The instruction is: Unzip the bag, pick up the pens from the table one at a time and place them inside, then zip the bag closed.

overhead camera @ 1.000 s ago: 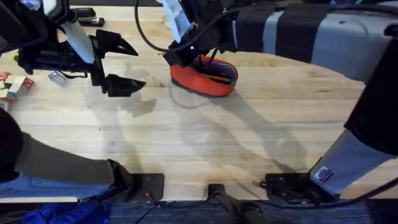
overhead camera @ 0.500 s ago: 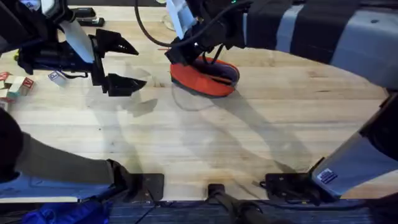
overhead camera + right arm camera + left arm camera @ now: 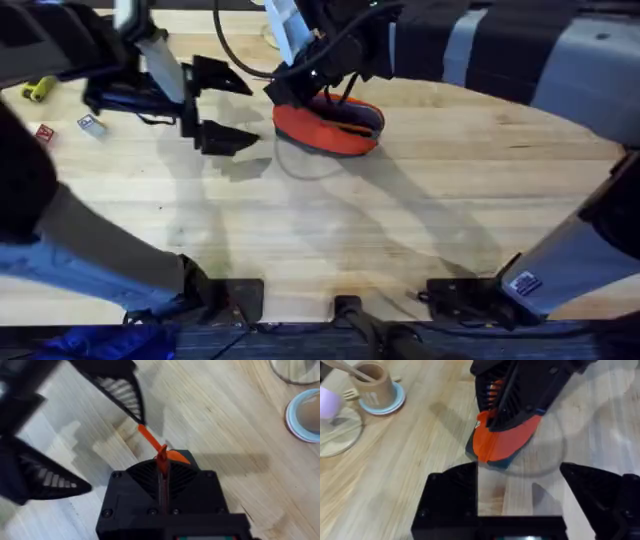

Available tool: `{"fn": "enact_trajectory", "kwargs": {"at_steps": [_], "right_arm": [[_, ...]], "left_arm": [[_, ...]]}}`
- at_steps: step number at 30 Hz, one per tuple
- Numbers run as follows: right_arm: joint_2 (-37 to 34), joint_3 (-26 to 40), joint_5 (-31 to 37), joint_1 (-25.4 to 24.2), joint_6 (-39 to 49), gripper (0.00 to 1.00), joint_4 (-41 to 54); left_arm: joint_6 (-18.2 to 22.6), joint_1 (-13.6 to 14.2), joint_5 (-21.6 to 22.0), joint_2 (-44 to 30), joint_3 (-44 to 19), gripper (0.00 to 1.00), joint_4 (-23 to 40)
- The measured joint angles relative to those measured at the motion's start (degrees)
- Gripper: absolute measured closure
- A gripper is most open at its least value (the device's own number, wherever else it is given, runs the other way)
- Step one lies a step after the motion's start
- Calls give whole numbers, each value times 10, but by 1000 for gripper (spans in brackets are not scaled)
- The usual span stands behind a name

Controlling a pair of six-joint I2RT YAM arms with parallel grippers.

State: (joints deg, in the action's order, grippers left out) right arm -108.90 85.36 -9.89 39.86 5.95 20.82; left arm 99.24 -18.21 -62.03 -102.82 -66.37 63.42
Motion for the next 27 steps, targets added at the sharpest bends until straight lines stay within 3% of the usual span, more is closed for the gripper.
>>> {"fn": "enact_trajectory", "kwargs": {"at_steps": [7, 13, 20, 25, 27], "right_arm": [[0, 0, 0, 1, 0, 971, 0], [0, 0, 0, 1, 0, 971, 0], [0, 0, 0, 1, 0, 971, 0], [0, 0, 0, 1, 0, 971, 0], [0, 0, 0, 1, 0, 971, 0]], "left_arm": [[0, 19, -70, -75, 0, 8, -66], [0, 42, -113, -89, 0, 7, -95], [-6, 82, -98, -89, 0, 8, -105], [-28, 86, -84, -89, 0, 5, -131], [-34, 86, -84, -89, 0, 48, -137]]}}
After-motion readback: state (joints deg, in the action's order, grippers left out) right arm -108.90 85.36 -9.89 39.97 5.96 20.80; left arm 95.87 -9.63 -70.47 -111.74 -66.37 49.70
